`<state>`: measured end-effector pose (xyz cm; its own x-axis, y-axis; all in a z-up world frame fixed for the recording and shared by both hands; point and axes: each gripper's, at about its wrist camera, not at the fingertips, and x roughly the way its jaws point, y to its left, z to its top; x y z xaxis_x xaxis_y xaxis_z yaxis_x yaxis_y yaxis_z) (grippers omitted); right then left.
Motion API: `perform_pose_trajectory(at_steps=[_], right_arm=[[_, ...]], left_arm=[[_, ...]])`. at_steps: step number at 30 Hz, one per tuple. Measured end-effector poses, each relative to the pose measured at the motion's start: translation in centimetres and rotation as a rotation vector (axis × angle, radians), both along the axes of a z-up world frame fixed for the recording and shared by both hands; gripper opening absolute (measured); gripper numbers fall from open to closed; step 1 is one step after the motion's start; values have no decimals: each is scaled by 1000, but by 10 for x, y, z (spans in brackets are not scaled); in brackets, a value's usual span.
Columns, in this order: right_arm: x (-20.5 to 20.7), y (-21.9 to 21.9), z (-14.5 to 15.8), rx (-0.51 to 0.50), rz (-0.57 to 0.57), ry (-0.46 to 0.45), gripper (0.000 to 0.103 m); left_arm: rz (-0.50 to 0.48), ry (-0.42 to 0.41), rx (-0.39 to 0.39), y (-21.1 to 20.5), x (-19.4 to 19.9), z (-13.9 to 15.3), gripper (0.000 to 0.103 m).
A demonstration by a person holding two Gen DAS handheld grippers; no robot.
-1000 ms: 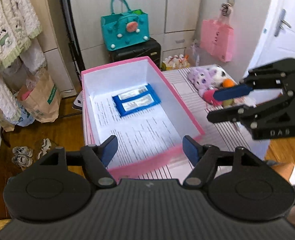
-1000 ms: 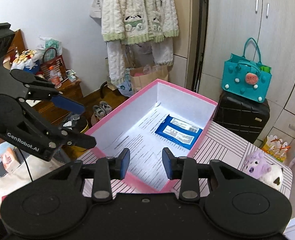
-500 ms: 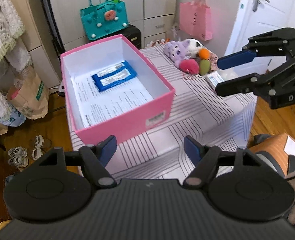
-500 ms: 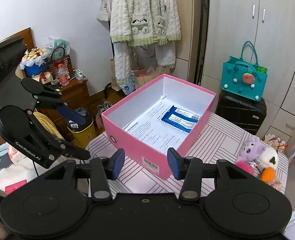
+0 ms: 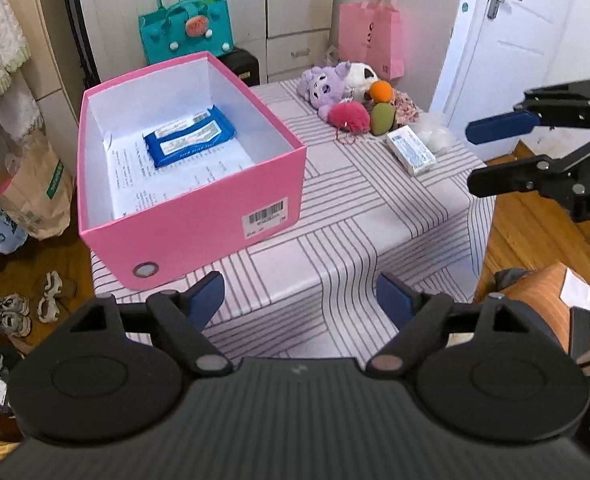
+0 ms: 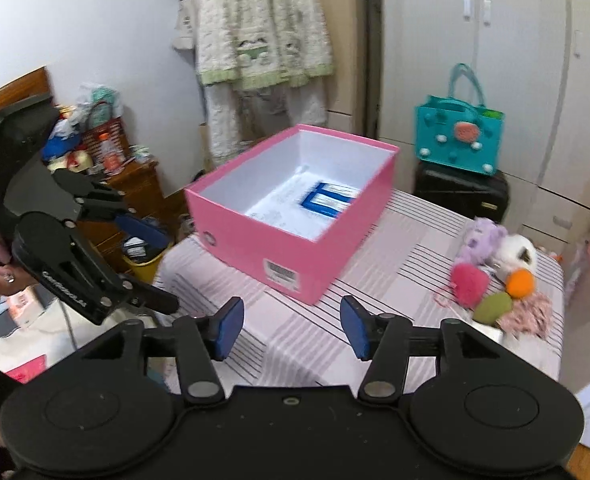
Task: Organize soft objects
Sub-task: 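Withdraw the right gripper from the box back toward the toys, then grasp the white medicine box with the left gripper while the right gripper grasps the white bath puff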
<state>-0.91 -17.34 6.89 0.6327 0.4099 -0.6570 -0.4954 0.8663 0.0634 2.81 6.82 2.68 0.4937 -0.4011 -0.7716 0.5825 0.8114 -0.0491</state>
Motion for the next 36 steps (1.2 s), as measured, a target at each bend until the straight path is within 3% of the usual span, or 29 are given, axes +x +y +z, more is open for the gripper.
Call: perform_pose_trajectory(at_steps=[17,23,27,30,36], right_arm=[[-17,-63,-80,24,-234,-107,66],[9,-87,-97,-68,-304,-160,69],[15,-113,-98,16,-366,-182,70],[16,-129,-100,82,-362,-229,77],[26,-149,-104,86,-389,-253,77]], left_arm=[[44,-121,-147,-48,4,-64,83],[25,-122,-203,-81,13,-70,83],[32,-162,-215,-111,24,-71,83],[12,-169,-236,-133,35,-72,83],[10,-240,-204,-176,48,-76,83]])
